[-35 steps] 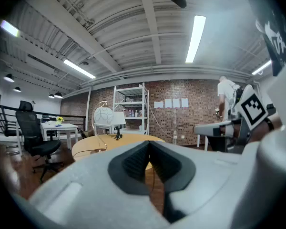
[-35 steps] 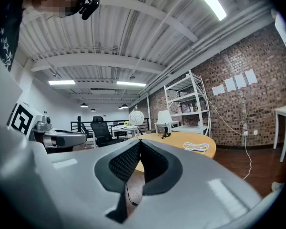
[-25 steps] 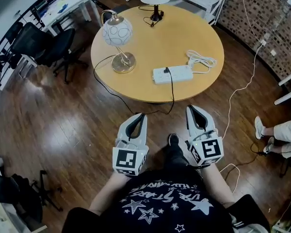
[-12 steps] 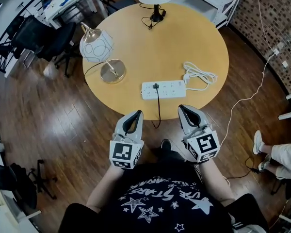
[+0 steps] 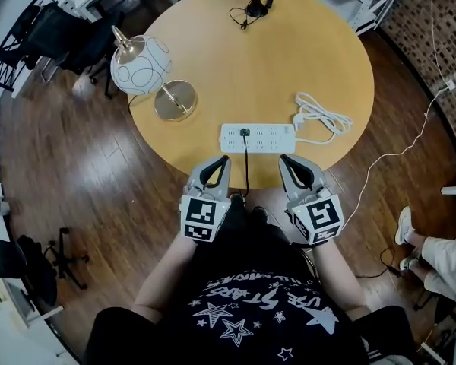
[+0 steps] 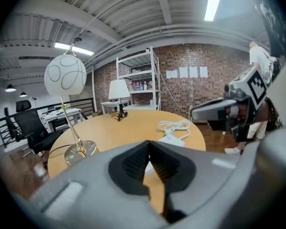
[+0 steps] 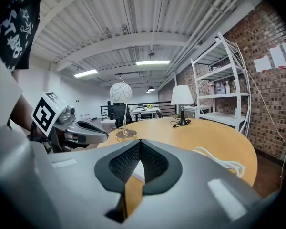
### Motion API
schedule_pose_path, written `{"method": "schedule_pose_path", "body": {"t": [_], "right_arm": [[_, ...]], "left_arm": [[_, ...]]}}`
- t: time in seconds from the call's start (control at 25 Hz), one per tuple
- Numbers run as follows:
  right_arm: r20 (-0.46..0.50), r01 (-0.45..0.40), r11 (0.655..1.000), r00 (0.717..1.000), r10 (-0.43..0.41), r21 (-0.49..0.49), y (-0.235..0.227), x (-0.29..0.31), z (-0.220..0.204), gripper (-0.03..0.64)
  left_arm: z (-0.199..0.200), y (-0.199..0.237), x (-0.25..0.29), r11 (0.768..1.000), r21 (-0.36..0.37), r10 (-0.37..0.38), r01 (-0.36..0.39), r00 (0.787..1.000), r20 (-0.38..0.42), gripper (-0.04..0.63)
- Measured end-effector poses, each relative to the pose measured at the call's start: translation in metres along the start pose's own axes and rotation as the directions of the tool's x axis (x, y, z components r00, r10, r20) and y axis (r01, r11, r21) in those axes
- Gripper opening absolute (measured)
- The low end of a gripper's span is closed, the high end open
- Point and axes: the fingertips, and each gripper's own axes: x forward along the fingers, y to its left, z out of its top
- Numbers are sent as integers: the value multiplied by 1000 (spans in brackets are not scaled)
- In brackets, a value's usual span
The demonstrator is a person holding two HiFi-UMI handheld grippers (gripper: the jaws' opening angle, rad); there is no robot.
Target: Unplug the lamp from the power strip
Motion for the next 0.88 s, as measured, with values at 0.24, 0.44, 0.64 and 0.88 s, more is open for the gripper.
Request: {"method": "schedule_pose_path", "body": {"t": [0.24,0.44,0.64,0.88], "right_arm": [[-85,18,1000,996,-20,-21,-15,27,-24,8],[-130,12,999,991,-17,-38,-17,49,-29,9],[-224,-41,990,975,9,-139,-5,79,-38,8],[-360,-176,950,930,75,-258,9,100,-55,9]], "left_arm": [[-17,9,39,999,-9,-51,51,996,-77,3],[-31,13,57,994,-8,-112,112,983,-146,3],[-56,13,77,984,-1,-171,176,956,-240,3],[-64,11,89,968,37,-221,247,918,-328,3]]}}
